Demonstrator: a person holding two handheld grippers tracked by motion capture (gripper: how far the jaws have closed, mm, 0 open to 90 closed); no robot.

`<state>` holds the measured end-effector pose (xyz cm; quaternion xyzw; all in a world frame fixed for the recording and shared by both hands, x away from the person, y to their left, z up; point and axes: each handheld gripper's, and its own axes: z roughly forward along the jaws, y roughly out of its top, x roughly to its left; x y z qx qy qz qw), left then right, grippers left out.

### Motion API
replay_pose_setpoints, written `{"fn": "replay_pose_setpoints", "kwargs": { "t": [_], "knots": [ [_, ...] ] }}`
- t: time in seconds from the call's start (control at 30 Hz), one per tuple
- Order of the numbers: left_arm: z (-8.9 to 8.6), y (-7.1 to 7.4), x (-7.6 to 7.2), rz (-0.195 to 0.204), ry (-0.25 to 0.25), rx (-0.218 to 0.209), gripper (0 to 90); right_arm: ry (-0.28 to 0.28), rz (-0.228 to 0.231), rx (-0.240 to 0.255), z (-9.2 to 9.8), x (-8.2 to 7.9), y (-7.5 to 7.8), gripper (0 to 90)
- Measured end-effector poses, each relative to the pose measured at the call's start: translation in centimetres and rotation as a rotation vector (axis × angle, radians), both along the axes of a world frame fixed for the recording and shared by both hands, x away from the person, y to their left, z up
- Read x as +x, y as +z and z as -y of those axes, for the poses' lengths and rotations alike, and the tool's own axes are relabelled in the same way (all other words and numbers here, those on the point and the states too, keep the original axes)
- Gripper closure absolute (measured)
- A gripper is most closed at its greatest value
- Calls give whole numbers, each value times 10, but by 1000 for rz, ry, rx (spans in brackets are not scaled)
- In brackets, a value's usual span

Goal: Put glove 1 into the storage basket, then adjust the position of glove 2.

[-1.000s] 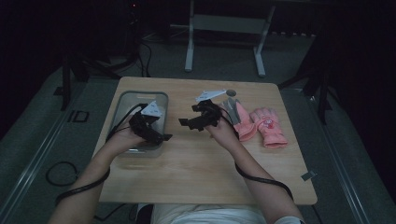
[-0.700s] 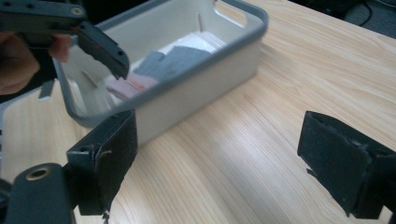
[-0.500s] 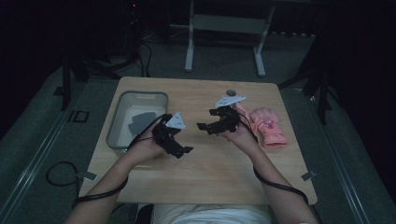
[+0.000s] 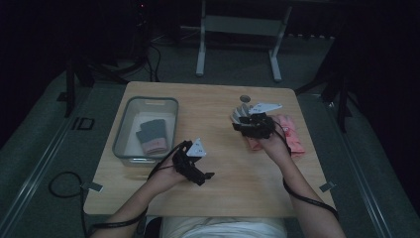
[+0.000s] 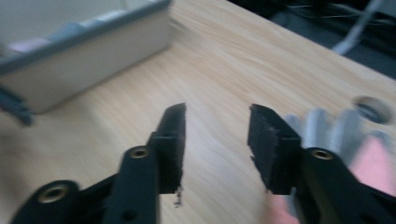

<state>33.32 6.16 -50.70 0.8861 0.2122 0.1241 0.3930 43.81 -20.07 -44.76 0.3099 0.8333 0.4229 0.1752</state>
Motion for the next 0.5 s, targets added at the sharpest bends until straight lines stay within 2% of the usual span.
{"fn": "replay_pose_setpoints", "kwargs": {
  "t": [0.1,0.17,0.23,0.33,0.4,0.5],
  "knots": [
    [1,-12,-6,17,24,14,12,-38,13,-14,11,3,-2,610],
    [0,-16,-9,11,34,-2,12,-65,28,-28,18,5,-3,620],
    [-1,-20,-13,1,42,-20,12,-76,28,-36,24,8,-5,669],
    [-1,-25,-19,21,56,-35,12,-86,30,-66,31,17,-9,678],
    [-2,-26,-21,26,66,-43,12,-93,26,-69,32,20,-10,677],
    [-3,-31,-25,41,105,-78,12,-125,6,-73,37,36,-15,630]
  ]
}}
